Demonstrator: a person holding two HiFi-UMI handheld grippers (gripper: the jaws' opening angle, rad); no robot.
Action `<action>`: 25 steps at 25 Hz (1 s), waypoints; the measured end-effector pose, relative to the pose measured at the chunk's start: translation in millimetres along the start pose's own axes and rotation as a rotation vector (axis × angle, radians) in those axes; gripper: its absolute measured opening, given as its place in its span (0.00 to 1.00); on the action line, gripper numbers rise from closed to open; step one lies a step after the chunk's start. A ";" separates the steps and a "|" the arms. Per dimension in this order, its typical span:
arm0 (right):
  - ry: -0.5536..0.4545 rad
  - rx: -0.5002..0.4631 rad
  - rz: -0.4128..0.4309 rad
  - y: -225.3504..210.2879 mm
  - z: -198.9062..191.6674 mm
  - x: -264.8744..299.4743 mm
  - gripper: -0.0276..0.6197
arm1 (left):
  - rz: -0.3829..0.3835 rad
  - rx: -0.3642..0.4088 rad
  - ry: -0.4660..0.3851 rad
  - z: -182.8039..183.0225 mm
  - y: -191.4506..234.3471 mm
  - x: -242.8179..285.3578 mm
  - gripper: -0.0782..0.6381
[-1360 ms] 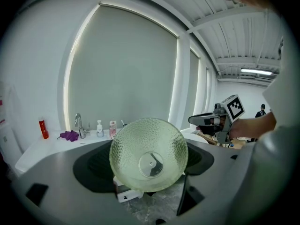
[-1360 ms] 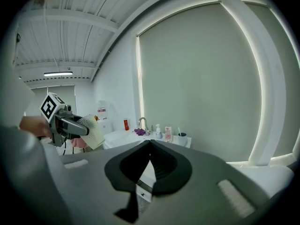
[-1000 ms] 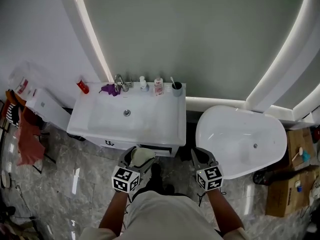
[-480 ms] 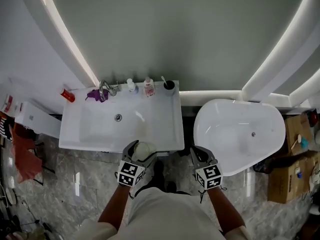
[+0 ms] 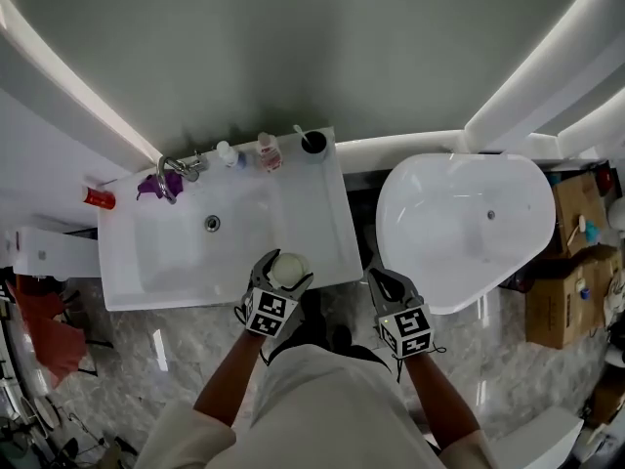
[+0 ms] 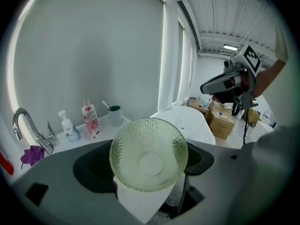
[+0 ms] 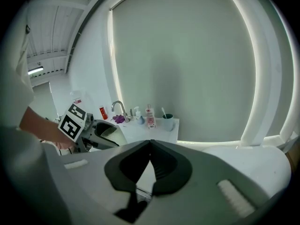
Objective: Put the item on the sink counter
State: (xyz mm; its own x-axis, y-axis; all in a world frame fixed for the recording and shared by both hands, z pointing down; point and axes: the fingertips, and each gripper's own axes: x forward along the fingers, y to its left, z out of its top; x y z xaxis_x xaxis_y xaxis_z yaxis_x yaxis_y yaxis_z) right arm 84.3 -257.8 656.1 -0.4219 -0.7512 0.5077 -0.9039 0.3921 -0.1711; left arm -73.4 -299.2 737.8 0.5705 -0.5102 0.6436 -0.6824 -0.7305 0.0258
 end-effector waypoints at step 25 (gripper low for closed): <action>0.158 0.151 -0.042 -15.9 -60.8 61.8 0.06 | -0.081 0.223 0.138 -69.8 5.2 138.7 0.67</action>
State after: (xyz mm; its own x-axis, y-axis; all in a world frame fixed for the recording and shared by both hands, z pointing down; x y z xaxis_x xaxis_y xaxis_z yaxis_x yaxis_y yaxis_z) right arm 76.8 -278.1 741.5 -0.3785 -0.6676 0.6411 -0.9256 0.2694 -0.2660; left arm -29.7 -342.1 880.6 0.5415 -0.3904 0.7446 -0.5108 -0.8562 -0.0775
